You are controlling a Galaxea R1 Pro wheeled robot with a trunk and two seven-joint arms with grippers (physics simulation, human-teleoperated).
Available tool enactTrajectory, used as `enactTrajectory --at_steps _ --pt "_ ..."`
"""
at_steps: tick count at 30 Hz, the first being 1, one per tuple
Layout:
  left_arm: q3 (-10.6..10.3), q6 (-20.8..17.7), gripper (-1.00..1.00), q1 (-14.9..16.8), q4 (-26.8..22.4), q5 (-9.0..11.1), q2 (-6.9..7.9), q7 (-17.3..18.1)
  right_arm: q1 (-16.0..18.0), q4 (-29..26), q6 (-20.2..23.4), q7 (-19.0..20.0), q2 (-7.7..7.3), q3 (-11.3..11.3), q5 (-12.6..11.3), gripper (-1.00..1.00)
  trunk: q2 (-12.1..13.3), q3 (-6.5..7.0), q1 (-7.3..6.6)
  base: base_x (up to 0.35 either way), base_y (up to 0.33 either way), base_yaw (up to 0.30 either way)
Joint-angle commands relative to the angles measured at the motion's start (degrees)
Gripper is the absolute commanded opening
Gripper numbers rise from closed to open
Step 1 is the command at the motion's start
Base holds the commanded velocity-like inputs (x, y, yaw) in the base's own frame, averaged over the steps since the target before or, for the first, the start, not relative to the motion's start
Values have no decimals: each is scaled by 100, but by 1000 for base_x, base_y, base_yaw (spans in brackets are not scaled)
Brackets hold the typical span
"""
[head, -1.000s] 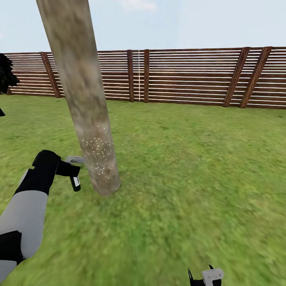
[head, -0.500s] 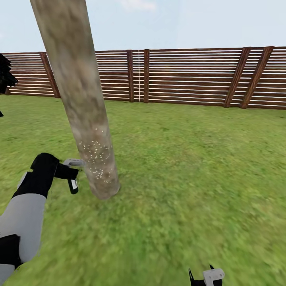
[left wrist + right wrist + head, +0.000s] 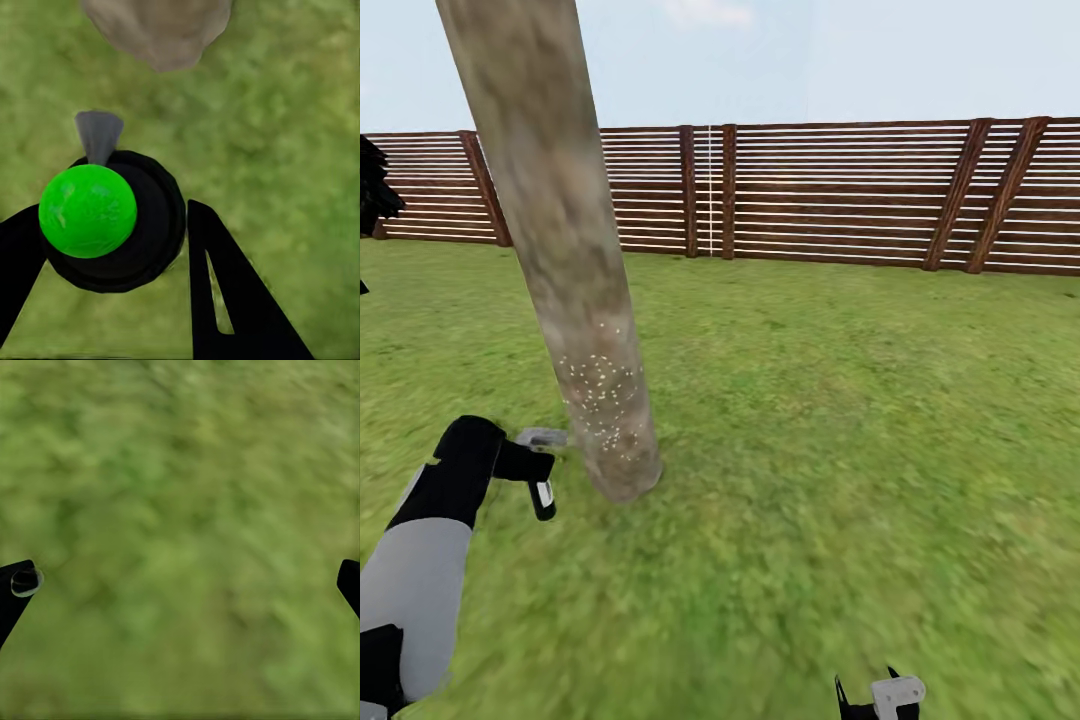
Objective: In the garden, pick up the pesticide atomizer on the floor and spray pesticide onto both trees until each tree trunk is fully covered.
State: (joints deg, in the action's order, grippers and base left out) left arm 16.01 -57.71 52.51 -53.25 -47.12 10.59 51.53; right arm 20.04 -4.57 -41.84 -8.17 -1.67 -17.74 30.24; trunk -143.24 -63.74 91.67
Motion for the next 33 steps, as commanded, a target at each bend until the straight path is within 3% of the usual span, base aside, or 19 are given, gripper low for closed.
enactTrajectory --at_steps 1,4,8,10,14,16,17,21,25,27,29,30,33 --pt "78 -6 -100 -2 -1 50 80 3 0 0 0 0 0 0 2 100 0 0 0 0 0 0" --pt "106 24 -100 -23 41 32 97 -23 0 0 0 0 0 2 5 100 0 0 0 0 0 0" --pt "80 32 -100 -228 77 15 -187 -60 0 0 0 0 0 4 6 100 0 0 0 0 0 0" --pt "-44 32 -100 -283 78 14 -305 -64 0 0 0 0 0 4 8 100 0 0 0 0 0 0" --pt "-66 35 -100 -331 43 -5 -291 -65 0 0 0 0 0 1 7 100 0 0 0 0 0 0" --pt "-79 46 -100 -546 62 7 -320 -276 0 0 0 0 0 3 7 100 0 0 0 0 0 0" --pt "-50 78 -100 -610 85 62 -330 -589 0 0 0 0 1 5 8 100 0 0 0 0 0 0" --pt "-30 114 -100 -663 169 403 -324 -865 0 7 0 0 2 8 8 100 0 0 0 0 0 0" --pt "-39 150 -100 -779 844 437 -329 -901 0 8 0 1 8 8 8 100 0 0 0 143 115 0" --pt "-27 162 -100 -785 923 433 -321 -907 0 4 0 0 8 8 8 100 0 0 0 266 217 0" --pt "83 280 -100 -786 919 432 -313 -908 0 5 0 9 21 8 13 100 0 0 0 163 135 0" --pt "282 499 -100 -786 928 432 -322 -908 0 2 0 18 35 11 19 100 0 0 0 36 30 0" --pt "421 669 -100 -787 941 448 -342 -926 0 4 0 25 49 15 25 100 0 0 0 11 9 0"
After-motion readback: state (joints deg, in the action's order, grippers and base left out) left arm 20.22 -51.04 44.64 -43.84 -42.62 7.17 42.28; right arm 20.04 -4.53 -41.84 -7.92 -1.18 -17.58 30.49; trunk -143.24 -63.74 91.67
